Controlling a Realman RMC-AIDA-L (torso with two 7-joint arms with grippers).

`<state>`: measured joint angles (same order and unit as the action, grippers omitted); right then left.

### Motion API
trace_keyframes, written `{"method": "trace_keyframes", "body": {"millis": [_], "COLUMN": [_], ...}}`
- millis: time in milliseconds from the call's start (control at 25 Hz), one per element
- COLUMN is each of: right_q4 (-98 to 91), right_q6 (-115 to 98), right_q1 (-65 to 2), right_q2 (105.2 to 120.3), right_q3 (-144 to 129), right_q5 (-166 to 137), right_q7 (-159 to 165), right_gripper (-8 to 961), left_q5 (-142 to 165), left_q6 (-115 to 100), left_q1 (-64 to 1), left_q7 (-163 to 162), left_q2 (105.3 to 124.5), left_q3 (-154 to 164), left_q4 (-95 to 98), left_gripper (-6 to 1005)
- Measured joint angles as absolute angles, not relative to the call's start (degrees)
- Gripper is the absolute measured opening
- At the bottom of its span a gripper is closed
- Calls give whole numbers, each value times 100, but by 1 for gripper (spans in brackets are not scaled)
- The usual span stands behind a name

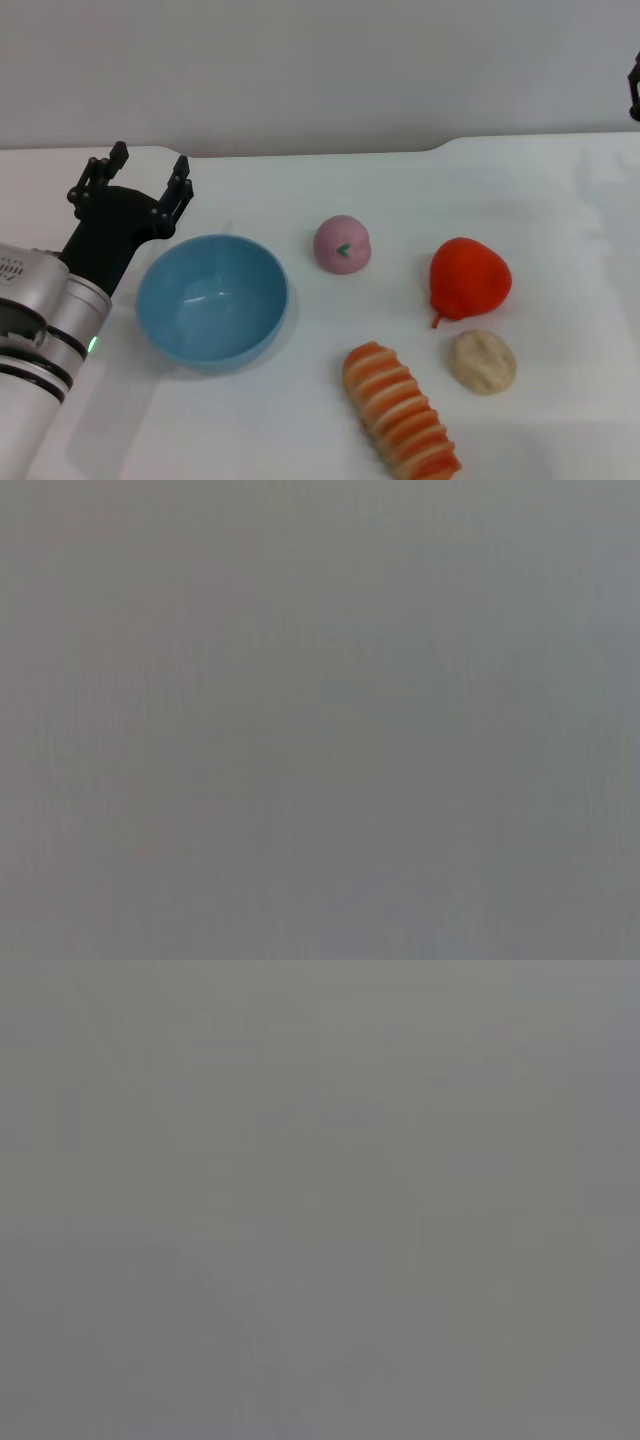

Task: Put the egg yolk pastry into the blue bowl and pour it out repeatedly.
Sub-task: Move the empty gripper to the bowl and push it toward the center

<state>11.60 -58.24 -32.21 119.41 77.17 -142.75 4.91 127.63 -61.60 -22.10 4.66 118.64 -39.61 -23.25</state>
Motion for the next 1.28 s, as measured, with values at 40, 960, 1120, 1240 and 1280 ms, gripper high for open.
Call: {"method": "trace_keyframes", "body": {"millis": [40, 960, 1120, 1240, 1280], "right_q4": [1161, 1159, 1173, 1177, 1177], "right_q6": [-5825, -5841, -5845, -5846, -5846], "right_q1": [-3218, -3015, -3014, -3014, -3014], "right_q2": [11942, 11961, 11962, 11961, 11958], "right_q3": [7671, 7405, 7308, 7287, 7286], "right_q5": [-14276, -14281, -14265, -14256, -14255], "right_q7": [491, 493, 492, 492, 492], "right_gripper": [425, 426, 426, 426, 426], "left_q5": [12773, 12769, 12783, 12786, 12786], "left_q6": [-6164, -6038, -6034, -6026, -6026], "left_q1": [-2210, -2158, -2154, -2153, -2152], "left_q7": [465, 297, 297, 297, 297], "left_q2": [11864, 11870, 11871, 11875, 11875], "left_q3": [-3958, -3928, -3924, -3857, -3840], "left_q4": [-2319, -2287, -2292, -2294, -2294], "left_gripper": [701, 695, 696, 697, 697]}}
